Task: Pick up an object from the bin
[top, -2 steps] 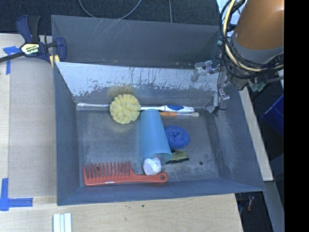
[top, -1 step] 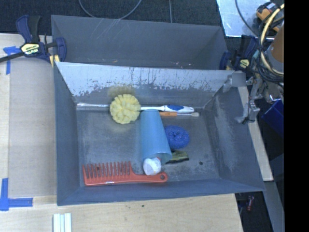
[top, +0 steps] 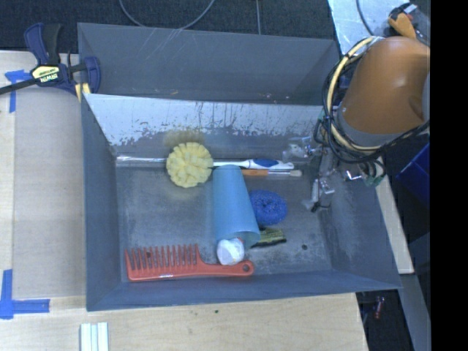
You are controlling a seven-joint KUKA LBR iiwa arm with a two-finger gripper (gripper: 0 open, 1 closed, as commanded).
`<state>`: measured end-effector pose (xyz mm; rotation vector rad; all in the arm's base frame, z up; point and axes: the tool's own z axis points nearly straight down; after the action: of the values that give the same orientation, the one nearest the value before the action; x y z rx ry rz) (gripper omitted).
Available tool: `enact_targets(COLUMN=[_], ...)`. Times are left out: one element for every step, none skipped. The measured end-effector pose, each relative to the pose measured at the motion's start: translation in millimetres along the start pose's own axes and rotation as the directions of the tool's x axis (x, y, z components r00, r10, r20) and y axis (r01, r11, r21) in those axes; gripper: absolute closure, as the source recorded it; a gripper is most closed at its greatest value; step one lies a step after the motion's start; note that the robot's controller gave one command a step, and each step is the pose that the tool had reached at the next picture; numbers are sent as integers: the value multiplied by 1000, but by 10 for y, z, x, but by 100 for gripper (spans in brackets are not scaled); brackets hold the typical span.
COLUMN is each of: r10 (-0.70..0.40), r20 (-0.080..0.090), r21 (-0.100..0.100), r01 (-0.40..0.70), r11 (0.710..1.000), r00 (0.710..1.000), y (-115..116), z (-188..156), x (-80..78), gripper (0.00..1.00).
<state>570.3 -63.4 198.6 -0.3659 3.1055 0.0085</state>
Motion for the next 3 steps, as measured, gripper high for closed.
enact_targets(r10=[-168,8,-318], r20=[3,7,5], r21=[17,9,22], r01=[168,-8,318], r11=[986,1000,948], r00=[986,1000,948], y=[-614,246,-141], z=[-635,-576,-93], x=[24,-82,158], gripper=[0,0,0])
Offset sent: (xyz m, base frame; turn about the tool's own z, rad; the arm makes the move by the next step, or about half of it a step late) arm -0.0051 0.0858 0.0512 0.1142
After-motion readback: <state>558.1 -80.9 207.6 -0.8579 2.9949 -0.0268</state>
